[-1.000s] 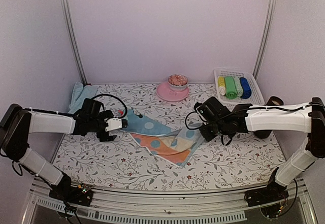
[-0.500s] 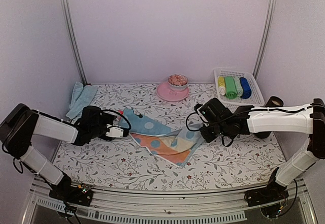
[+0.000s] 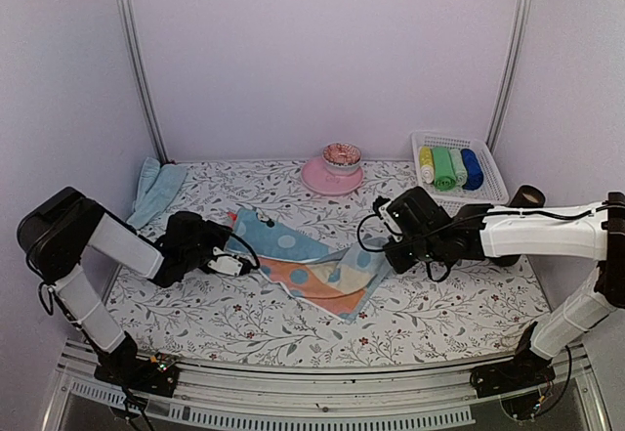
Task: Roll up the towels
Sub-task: Pick up the towel from the center of the board.
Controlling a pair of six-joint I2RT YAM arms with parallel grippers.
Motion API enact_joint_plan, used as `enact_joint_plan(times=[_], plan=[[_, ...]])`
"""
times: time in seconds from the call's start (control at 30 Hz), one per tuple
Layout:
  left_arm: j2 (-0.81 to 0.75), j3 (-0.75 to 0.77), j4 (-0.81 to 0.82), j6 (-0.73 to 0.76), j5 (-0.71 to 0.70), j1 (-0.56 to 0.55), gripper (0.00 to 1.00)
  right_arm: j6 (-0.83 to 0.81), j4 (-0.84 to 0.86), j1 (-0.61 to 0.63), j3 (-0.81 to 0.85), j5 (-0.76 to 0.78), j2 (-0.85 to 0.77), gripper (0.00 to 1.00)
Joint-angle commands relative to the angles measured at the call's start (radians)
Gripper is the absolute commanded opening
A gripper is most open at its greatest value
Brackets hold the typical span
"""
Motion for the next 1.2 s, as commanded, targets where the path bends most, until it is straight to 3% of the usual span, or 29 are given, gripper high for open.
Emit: enact_joint_plan(times=[0.0, 0.2, 0.47, 0.53, 0.57, 0.6, 0.8, 1.0, 1.17], plan=[[0.084, 0.013, 0.033, 0.069, -0.018, -0.026, 0.71, -0.012, 0.029, -0.007, -0.016, -0.007, -0.044, 0.02], [0.156, 0.036, 0.045, 0.089, -0.032, -0.04, 0.61, -0.016, 0.033, -0.006, -0.019, -0.008, -0.052, 0.02], [0.19, 0.064, 0.026, 0.037, -0.022, -0.077, 0.37, -0.016, 0.038, -0.008, -0.025, -0.007, -0.058, 0.02], [0.192, 0.074, 0.018, 0.009, -0.028, -0.087, 0.28, -0.015, 0.038, -0.009, -0.026, -0.007, -0.059, 0.02], [0.19, 0.081, 0.003, -0.006, -0.029, -0.091, 0.17, -0.016, 0.038, -0.009, -0.027, -0.006, -0.058, 0.02], [0.188, 0.087, -0.006, -0.023, -0.031, -0.095, 0.0, -0.016, 0.038, -0.011, -0.027, -0.004, -0.06, 0.02], [0.139, 0.123, -0.083, -0.142, -0.053, -0.111, 0.0, -0.016, 0.041, -0.022, -0.027, 0.003, -0.056, 0.02], [-0.027, 0.298, -0.397, -0.485, 0.001, -0.089, 0.0, -0.022, 0.045, -0.024, -0.011, 0.045, -0.056, 0.02], [-0.181, 0.347, -0.55, -0.634, 0.081, -0.068, 0.0, -0.044, 0.044, -0.024, 0.017, 0.023, -0.063, 0.02]])
